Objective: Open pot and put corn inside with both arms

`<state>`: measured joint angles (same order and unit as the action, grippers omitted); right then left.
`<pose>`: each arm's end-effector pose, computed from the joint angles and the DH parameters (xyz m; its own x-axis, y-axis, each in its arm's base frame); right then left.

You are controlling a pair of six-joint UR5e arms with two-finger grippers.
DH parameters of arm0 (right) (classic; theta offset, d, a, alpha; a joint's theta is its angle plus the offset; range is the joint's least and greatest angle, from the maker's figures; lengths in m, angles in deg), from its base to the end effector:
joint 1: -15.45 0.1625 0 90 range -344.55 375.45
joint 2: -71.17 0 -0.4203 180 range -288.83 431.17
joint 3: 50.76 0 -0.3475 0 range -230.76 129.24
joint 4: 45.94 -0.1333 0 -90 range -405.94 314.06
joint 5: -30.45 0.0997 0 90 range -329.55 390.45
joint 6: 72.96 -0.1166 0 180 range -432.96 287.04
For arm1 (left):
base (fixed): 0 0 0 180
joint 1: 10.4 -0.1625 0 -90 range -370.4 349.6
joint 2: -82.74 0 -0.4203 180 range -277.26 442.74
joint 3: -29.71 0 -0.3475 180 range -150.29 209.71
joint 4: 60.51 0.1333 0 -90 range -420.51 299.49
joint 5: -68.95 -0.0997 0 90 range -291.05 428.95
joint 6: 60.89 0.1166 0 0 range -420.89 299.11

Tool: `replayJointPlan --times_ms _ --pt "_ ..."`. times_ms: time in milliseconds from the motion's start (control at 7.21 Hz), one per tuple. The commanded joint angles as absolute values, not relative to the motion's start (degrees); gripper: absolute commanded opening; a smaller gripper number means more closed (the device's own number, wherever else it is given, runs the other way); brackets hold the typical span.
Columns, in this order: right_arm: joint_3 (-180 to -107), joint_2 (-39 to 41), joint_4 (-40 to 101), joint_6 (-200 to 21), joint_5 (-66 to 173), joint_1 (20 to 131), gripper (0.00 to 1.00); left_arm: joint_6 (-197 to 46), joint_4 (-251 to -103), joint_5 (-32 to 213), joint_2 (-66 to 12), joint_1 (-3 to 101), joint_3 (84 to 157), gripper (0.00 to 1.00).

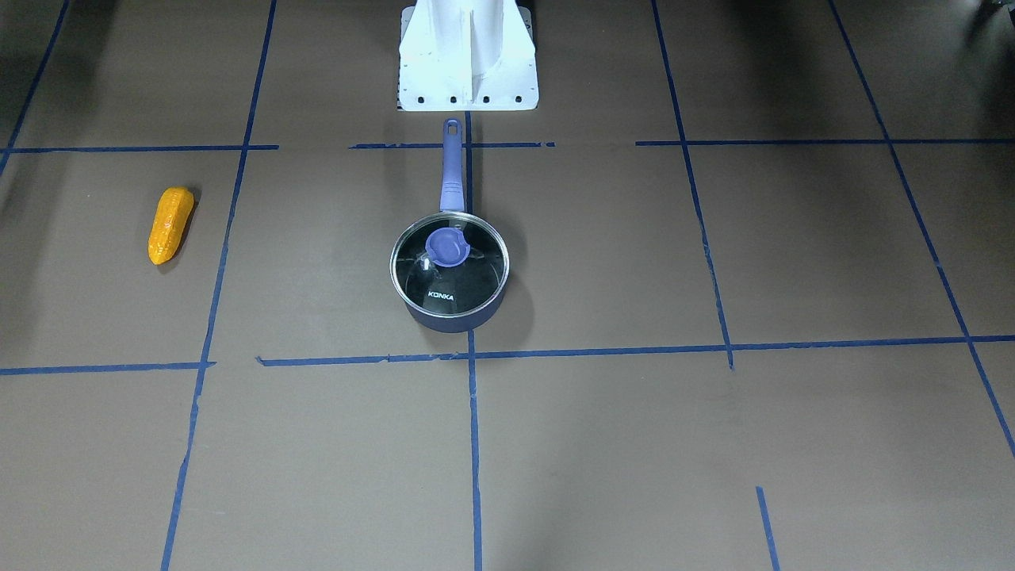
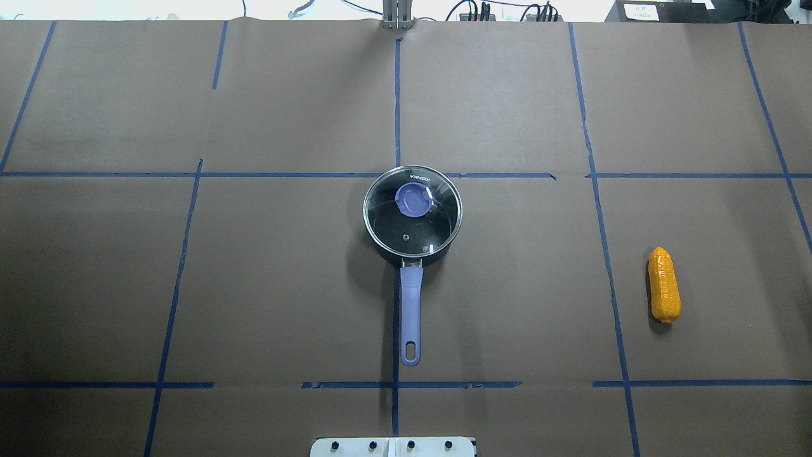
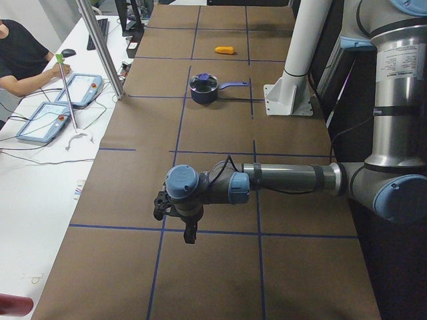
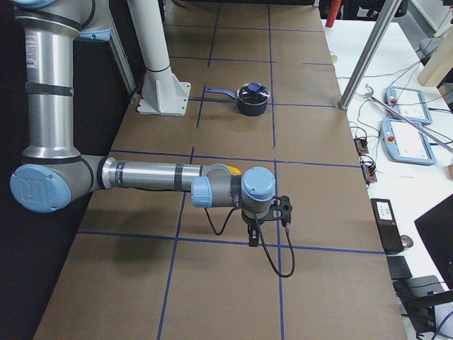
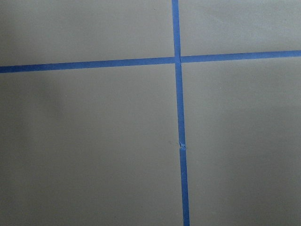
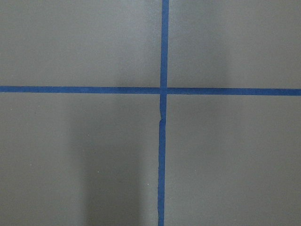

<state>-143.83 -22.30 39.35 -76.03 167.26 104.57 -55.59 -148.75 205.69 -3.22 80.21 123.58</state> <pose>0.0417 -0.4282 0.6565 0.6833 -0.0118 0.7300 -0.0213 0.9991 0.0361 -0.0528 -0.4143 0.6660 0.6831 0.0606 -0.7278 -0.0527 0.9980 0.0337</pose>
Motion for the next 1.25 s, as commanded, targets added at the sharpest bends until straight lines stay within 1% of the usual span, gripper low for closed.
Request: replayJointPlan --times_ms 0,693,832,1109 --pt "-143.8 -22.4 39.3 -76.0 167.1 104.6 1.00 -55.6 -148.8 205.7 -3.2 80.3 123.6 1.00" --pt "-144.3 -22.5 39.3 -76.4 167.5 104.6 1.00 -55.6 -148.8 205.7 -3.3 80.2 123.9 1.00" --pt "-144.3 -22.5 39.3 -76.7 167.4 104.6 1.00 -55.8 -148.7 205.7 -3.3 80.2 124.8 1.00" --pt "-144.4 -22.5 39.3 -77.0 167.3 104.6 1.00 -56.1 -147.4 205.5 -3.9 80.0 128.8 1.00"
